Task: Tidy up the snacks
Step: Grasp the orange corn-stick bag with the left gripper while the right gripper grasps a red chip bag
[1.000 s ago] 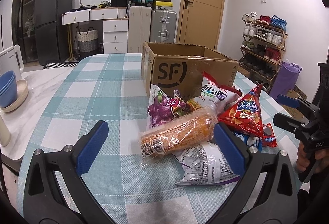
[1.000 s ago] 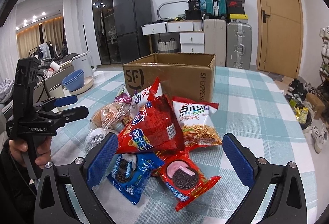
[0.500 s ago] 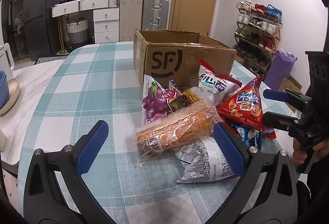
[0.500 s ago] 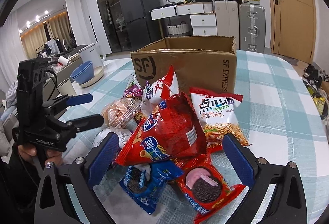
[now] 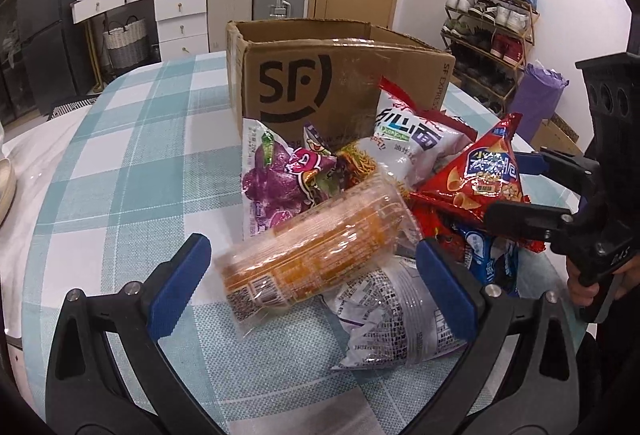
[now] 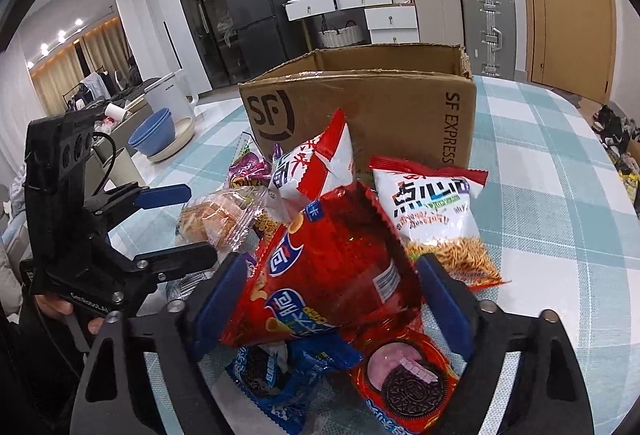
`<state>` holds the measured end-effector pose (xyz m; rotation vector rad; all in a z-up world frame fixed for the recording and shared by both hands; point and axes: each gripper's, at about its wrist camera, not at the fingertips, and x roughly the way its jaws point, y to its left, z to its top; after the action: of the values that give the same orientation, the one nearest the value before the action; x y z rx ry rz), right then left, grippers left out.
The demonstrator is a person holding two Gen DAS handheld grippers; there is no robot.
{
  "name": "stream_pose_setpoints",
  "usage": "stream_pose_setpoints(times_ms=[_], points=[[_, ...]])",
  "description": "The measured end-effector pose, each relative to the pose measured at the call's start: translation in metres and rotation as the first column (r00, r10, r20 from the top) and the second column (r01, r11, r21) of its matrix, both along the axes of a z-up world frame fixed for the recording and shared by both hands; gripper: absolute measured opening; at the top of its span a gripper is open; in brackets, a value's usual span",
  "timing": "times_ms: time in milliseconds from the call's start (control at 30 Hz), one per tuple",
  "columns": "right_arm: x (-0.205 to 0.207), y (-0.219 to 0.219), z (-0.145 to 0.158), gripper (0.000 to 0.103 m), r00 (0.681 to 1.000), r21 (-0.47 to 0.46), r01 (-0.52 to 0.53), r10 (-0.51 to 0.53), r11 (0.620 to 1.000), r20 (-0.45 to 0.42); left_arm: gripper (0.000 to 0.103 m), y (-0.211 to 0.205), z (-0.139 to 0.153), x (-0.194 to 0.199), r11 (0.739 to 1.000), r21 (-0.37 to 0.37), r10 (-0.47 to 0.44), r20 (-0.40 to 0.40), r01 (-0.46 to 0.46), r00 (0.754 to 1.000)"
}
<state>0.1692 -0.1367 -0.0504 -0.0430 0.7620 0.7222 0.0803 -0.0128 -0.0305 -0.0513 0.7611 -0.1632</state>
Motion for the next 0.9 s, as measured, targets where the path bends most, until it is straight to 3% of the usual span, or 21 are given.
stream_pose_setpoints(times_ms=[167, 300, 433, 600, 900], points=[[-0.006, -0.004, 0.002, 0.066, 1.000, 0.011, -0.006, 0.006, 1.000, 0.014, 0.101, 0.002, -0.005, 0.015, 1.000, -0.009, -0.019, -0.021, 0.019, 1.000], [-0.012, -0.007, 0.003, 0.058, 0.999, 0.021, -0.010, 0.010, 1.000, 0.036, 0.092, 0.004, -0.010, 0.022, 0.999, -0.025, -0.034, -0.033, 0.033, 0.999], [-0.014, -0.008, 0.005, 0.056, 0.998, 0.026, -0.011, 0.009, 1.000, 0.058, 0.083, 0.011, -0.010, 0.023, 0.999, -0.043, -0.034, -0.034, 0.032, 0.999], [-0.016, -0.008, 0.007, 0.056, 0.997, 0.034, -0.014, 0.011, 0.999, 0.078, 0.082, 0.026, -0.009, 0.021, 0.996, -0.079, -0.037, -0.048, 0.033, 0.998], [-0.022, -0.015, 0.014, 0.056, 0.995, 0.059, -0.014, 0.008, 0.998, 0.096, 0.082, 0.042, -0.014, 0.026, 0.997, -0.070, -0.038, -0.049, 0.035, 0.998]])
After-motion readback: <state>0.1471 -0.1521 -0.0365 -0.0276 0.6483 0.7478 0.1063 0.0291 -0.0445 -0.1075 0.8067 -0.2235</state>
